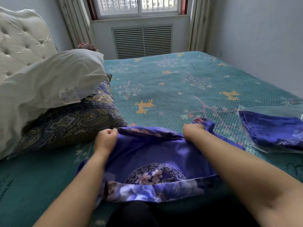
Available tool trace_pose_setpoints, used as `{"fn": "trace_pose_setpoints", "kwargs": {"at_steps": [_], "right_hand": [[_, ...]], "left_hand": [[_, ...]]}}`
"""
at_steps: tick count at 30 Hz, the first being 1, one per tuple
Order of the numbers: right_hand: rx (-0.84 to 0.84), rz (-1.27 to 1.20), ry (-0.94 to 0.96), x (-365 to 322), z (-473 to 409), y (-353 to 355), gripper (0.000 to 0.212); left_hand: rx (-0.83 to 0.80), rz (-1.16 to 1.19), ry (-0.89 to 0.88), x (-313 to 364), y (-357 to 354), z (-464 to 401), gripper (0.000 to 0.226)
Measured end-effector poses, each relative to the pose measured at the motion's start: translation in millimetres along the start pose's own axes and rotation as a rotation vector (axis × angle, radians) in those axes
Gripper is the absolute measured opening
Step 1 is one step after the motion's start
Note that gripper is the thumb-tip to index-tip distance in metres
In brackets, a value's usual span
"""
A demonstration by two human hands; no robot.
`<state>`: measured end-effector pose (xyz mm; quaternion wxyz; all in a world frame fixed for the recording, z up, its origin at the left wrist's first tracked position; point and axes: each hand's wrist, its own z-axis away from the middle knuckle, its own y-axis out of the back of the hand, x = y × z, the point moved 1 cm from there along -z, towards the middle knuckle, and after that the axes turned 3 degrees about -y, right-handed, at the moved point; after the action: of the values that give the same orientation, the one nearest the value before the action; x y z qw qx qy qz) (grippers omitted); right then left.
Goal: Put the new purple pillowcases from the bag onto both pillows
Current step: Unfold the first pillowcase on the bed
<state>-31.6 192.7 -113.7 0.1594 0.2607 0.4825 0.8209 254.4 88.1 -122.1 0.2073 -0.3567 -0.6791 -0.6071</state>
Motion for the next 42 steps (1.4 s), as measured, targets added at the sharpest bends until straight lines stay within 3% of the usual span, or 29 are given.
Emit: {"fn": "trace_pose_setpoints", "kwargs": {"at_steps": [2, 4, 7, 8, 11, 14, 15, 17, 19, 20, 21, 23, 26, 28, 30, 32, 34, 35, 37, 39, 42], "right_hand": [[-0.1, 0.107, 0.005, 0.3, -8.9, 5.5, 0.041], [-0.185, 0.14, -0.042, -1.1, -10.6, 15.0, 0.043], [-0.289, 0.113, -0.038, -1.7, -26.4, 24.5, 0.033], [-0.364, 0.018, -0.029, -0.7, -45.3, 23.9, 0.028], [-0.513, 0.015, 0.14, -2.7, -65.0, 16.8, 0.062], [-0.543, -0.014, 0.133, -7.5, -50.8, 14.1, 0.03], [-0.553, -0.078, 0.143, -6.7, -42.6, 16.9, 0.03], [-0.361, -0.327, 0.137, -3.3, -44.8, 23.4, 0.025], [0.032, -0.82, 0.038, 0.8, -51.7, 34.8, 0.018], [0.186, -1.04, 0.014, 3.8, -56.3, 40.3, 0.029], [0.266, -1.172, 0.033, 6.5, -58.5, 43.4, 0.053], [0.38, -1.015, 0.082, 2.9, -48.5, 42.5, 0.08], [0.481, -0.856, 0.011, -5.1, -24.0, 22.6, 0.06], [0.32, -0.734, -0.01, -10.1, -10.2, 6.1, 0.055], [0.086, -0.567, 0.046, -14.2, -5.8, -16.9, 0.054], [0.026, -0.508, 0.086, -13.2, 0.5, -32.8, 0.052], [0.096, -0.633, 0.111, -12.2, 3.2, -39.9, 0.045], [0.154, -0.763, 0.149, -13.5, 3.4, -41.1, 0.042], [0.257, -1.087, 0.346, -19.5, 10.3, -37.6, 0.03], [0.189, -1.302, 0.617, -28.1, 25.8, -28.9, 0.013], [0.007, -1.285, 0.775, -36.6, 41.4, -20.1, 0.011]], "left_hand": [[-0.002, 0.034, 0.132, -9.7, 18.3, -20.3, 0.035], [-0.137, -0.033, 0.214, -26.2, 22.9, -32.0, 0.037], [-0.286, -0.211, 0.221, -41.1, 34.7, -40.1, 0.037], [-0.251, -0.26, 0.181, -40.4, 41.5, -46.6, 0.038], [0.052, -0.373, 0.026, -20.4, 68.0, -60.4, 0.038], [0.348, -0.328, -0.062, 4.7, 81.7, -65.4, 0.041], [0.411, -0.291, -0.056, 9.0, 83.0, -65.5, 0.042], [0.511, -0.206, -0.017, 11.8, 82.3, -63.7, 0.04], [0.587, -0.172, -0.003, 15.5, 78.4, -60.0, 0.033], [0.596, -0.182, -0.031, 17.7, 74.1, -59.0, 0.032], [0.558, -0.224, -0.08, 18.3, 66.0, -58.3, 0.039], [0.422, -0.415, -0.23, 17.1, 42.9, -52.9, 0.06], [0.303, -0.599, -0.519, 27.2, 0.0, -32.0, 0.056], [0.03, -0.6, -0.639, 37.6, -32.3, -12.6, 0.051], [-0.332, -0.642, -0.594, 37.3, -63.1, 4.6, 0.056], [-0.612, -0.751, -0.453, 29.4, -80.6, 15.9, 0.058], [-0.657, -0.762, -0.382, 27.8, -85.7, 19.4, 0.048], [-0.617, -0.672, -0.33, 32.6, -86.0, 19.0, 0.042], [-0.564, -0.216, -0.106, 54.1, -84.6, 18.6, 0.049], [-0.638, 0.265, 0.173, 77.3, -87.4, 19.4, 0.055], [-0.64, 0.409, 0.155, 85.2, -88.2, 14.8, 0.041]]}}
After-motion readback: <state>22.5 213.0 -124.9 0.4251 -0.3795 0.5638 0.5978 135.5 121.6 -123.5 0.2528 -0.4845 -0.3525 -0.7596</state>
